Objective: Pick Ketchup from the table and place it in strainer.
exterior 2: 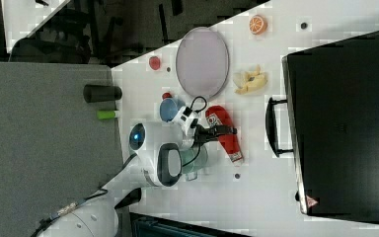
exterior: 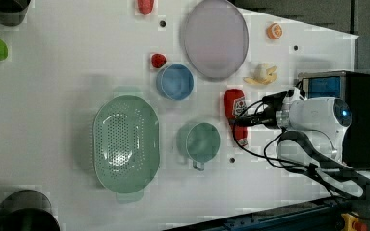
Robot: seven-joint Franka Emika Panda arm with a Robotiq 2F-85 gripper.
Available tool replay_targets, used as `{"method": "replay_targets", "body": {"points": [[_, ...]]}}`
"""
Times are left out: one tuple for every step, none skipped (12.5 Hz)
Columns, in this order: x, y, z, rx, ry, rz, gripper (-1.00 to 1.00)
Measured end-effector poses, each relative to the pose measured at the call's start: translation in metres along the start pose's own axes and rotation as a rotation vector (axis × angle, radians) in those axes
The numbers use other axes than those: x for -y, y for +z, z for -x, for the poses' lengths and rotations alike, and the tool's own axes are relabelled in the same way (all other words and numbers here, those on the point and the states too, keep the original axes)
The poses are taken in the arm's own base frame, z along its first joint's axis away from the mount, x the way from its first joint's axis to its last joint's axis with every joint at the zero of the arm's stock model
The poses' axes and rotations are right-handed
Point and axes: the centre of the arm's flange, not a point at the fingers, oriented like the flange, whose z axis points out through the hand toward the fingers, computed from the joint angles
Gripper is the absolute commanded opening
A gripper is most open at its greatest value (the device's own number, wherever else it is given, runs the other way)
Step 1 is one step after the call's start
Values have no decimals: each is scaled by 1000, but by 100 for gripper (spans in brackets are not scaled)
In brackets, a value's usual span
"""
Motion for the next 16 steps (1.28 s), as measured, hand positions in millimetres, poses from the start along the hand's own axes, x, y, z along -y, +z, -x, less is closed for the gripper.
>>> {"method": "replay_targets", "body": {"points": [[1, 1, 0, 0, -3, 0, 21], [1, 1, -1, -6, -6, 3, 18], [3, 1, 0, -5, -8, 2, 18], [4, -1, 0, -11, -11, 3, 18], [4, -5, 0, -17, -11, 6, 18], [4, -11, 0, -13, -13, 9, 18], [3, -20, 0, -6, -11, 12, 18], [3, -37, 0, -6, -11, 18, 18], [3, -58, 1, 3, -14, 27, 18], [0, -85, 3, 5, -10, 41, 18], [-3, -115, 5, 5, -1, 53, 18], [-5, -147, 5, -5, 7, 64, 18], [-5, -181, 5, -16, 12, 74, 18], [-5, -217, 4, -38, 16, 87, 18], [-3, -250, 4, -66, 16, 101, 18], [3, -277, 7, -77, 13, 109, 18]]}}
